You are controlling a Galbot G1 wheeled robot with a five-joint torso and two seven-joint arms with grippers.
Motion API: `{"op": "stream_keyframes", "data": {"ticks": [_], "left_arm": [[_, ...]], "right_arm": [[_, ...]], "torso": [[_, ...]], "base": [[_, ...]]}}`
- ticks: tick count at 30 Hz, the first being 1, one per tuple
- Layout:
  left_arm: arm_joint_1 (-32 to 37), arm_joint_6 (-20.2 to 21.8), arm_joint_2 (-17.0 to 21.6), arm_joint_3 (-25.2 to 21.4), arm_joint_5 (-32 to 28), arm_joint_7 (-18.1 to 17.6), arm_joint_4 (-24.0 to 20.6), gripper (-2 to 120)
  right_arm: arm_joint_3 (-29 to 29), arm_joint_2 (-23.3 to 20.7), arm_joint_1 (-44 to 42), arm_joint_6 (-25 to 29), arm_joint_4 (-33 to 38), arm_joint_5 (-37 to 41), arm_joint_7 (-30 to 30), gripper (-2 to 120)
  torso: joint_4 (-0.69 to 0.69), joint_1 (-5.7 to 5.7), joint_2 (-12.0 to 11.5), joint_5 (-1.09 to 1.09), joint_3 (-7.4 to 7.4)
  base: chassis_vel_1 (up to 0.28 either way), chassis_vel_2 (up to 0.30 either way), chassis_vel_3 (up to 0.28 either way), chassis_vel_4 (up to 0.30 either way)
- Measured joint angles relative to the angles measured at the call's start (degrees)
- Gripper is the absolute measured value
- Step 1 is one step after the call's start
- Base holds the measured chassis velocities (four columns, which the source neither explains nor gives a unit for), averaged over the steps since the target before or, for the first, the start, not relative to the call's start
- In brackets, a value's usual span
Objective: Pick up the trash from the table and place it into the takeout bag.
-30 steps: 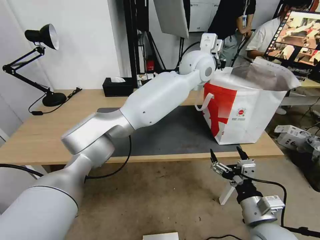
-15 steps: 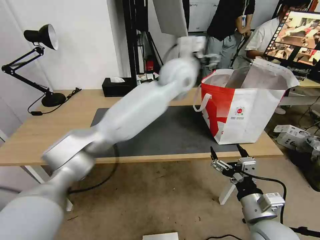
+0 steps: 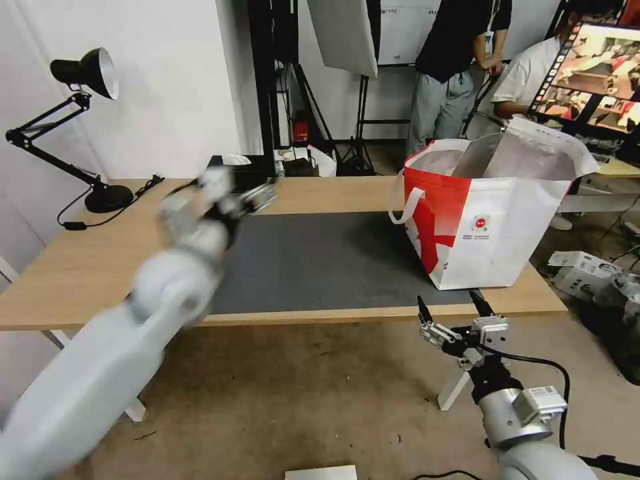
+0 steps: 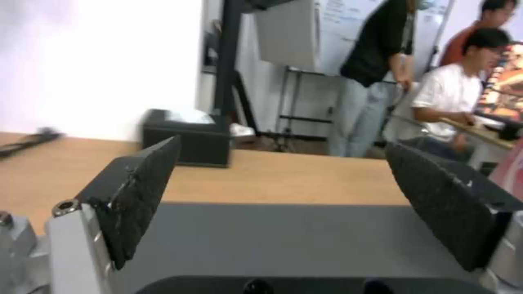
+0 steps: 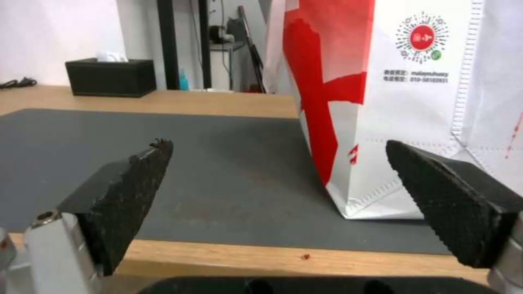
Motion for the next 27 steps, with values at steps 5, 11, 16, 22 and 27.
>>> {"op": "stream_keyframes", "data": {"ticks": [5,11,16,22,27], "left_arm": [[24.07,-7.61,-9.85,-16.31,13.98,10.13,-6.19,100],[43.95,-18.59,-25.19,-24.90,26.22,22.23,-9.68,100],[48.09,-21.08,-29.55,-24.10,29.52,24.61,-10.47,100],[51.02,-23.44,-35.43,-21.33,34.97,25.24,-11.72,100],[50.69,-23.29,-35.44,-21.17,34.98,25.00,-11.73,100]], "right_arm": [[0.27,0.69,-0.16,0.06,0.39,-0.24,0.11,100],[1.91,2.33,-1.96,0.56,1.82,-1.65,0.17,100],[3.25,3.93,-3.40,1.25,2.73,-2.93,0.19,100],[3.98,5.79,-4.41,4.02,2.96,-7.65,0.60,100],[3.94,5.81,-4.42,4.15,2.90,-7.88,0.70,100]], "torso": [[0.01,0.01,0.00,0.00,0.01],[0.04,-0.01,0.00,0.03,0.00],[0.01,-0.01,0.00,0.04,0.00],[-0.01,0.01,0.00,0.03,0.01],[-0.01,0.01,-0.01,0.03,0.01]], "base": [[0.000,0.000,0.000,0.000],[0.000,0.000,0.000,0.000],[0.000,0.000,0.000,0.000],[0.000,0.000,0.000,0.000],[0.000,0.000,0.000,0.000]]}}
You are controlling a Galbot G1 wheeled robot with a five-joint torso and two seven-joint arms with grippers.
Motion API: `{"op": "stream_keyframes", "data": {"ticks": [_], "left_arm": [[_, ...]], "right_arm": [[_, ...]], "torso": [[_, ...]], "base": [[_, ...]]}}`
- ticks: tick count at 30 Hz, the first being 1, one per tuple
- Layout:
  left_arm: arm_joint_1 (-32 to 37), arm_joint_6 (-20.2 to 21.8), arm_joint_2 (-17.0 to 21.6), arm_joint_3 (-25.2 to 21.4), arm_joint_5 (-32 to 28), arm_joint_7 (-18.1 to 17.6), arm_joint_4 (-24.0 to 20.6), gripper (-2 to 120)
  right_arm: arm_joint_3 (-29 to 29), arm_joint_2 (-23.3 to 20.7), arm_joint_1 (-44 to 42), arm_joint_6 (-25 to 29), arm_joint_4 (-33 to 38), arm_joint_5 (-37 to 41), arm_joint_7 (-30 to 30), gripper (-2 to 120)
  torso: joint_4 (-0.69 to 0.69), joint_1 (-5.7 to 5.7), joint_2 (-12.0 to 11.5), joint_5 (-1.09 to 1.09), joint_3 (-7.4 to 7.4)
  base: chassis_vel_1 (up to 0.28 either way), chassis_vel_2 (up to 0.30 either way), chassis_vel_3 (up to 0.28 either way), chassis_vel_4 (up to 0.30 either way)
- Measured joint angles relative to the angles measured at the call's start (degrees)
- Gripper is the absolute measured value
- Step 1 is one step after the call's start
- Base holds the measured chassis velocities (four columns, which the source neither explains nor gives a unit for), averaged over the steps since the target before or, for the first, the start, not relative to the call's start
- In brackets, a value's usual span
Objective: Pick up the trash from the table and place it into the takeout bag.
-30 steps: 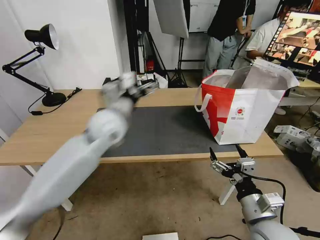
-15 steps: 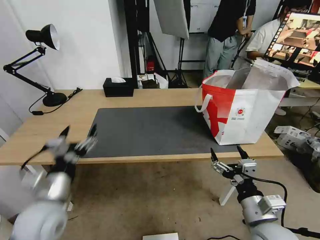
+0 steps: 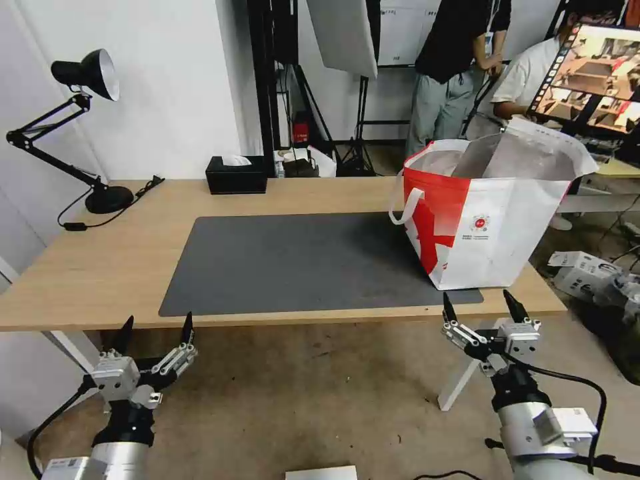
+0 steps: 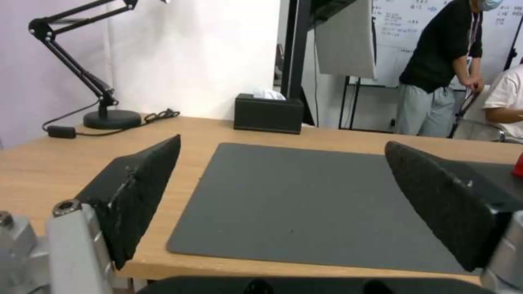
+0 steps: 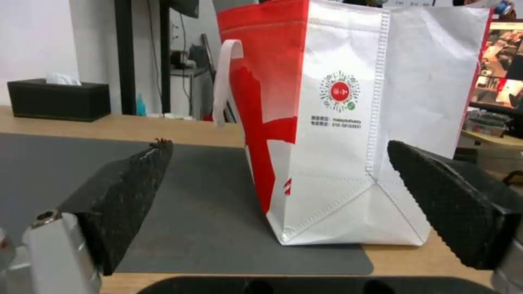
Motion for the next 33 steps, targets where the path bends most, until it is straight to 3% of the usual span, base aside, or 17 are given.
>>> {"op": "stream_keyframes", "data": {"ticks": [33], "left_arm": [[-0.86,0.51,0.35,0.37,-0.66,-0.47,0.29,100]], "right_arm": [[-0.09,-0.10,0.06,-0.02,-0.11,0.13,0.06,100]], "torso": [[0.01,0.00,0.00,0.00,0.00]], "base": [[0.000,0.000,0.000,0.000]]}}
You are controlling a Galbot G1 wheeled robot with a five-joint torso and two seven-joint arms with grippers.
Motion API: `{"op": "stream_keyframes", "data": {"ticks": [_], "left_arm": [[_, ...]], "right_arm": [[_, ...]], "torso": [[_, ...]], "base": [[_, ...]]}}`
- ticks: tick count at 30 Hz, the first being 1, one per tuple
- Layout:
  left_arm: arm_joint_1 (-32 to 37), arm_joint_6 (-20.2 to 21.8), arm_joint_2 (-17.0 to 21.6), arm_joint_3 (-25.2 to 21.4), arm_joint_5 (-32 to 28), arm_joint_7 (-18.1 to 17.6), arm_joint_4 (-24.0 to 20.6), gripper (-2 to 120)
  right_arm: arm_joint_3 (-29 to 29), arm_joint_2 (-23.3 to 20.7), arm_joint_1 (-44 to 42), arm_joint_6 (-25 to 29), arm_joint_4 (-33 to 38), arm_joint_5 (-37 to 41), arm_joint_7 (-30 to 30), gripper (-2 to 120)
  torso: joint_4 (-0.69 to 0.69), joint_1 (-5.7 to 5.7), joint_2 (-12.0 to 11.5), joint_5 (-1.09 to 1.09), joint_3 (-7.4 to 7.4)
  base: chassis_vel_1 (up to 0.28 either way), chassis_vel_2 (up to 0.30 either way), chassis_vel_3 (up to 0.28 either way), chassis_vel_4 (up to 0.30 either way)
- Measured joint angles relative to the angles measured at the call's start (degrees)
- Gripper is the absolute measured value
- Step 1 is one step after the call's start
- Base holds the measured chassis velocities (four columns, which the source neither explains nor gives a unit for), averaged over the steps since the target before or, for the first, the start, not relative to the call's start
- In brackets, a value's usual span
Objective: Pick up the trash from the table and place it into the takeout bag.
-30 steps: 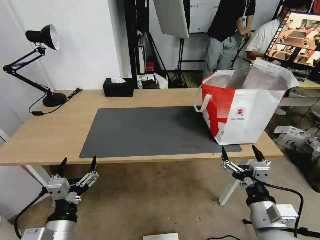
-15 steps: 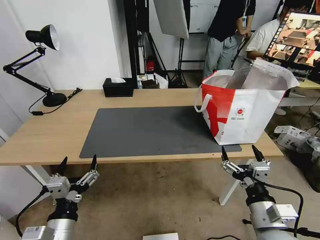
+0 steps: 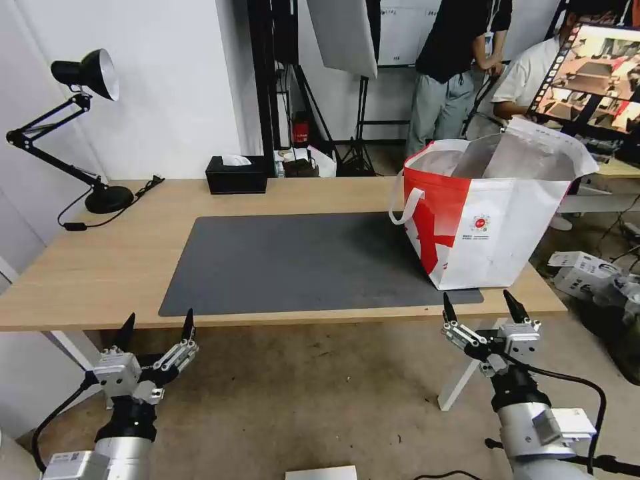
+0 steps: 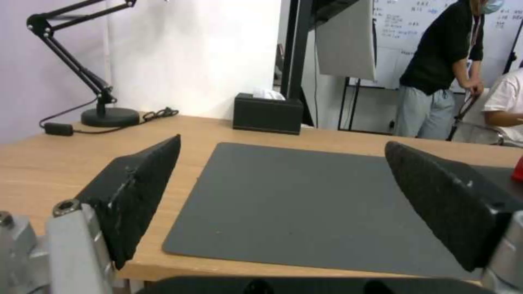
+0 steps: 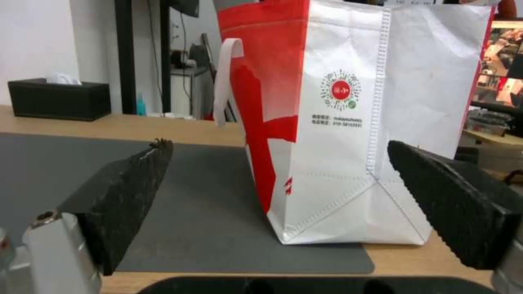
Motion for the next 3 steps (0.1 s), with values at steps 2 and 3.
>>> {"op": "stream_keyframes", "data": {"ticks": [2,3], "left_arm": [[-0.01,0.01,0.01,0.01,-0.01,-0.01,0.01,100],[-0.01,0.01,0.01,0.01,-0.01,-0.01,0.01,100]], "right_arm": [[0.00,0.00,0.00,0.00,0.00,0.01,0.00,100],[0.00,0.00,0.00,0.00,0.00,0.01,0.00,100]], "torso": [[0.00,0.00,0.00,0.00,0.00],[0.00,0.00,0.00,0.00,0.00]], "base": [[0.000,0.000,0.000,0.000],[0.000,0.000,0.000,0.000]]}}
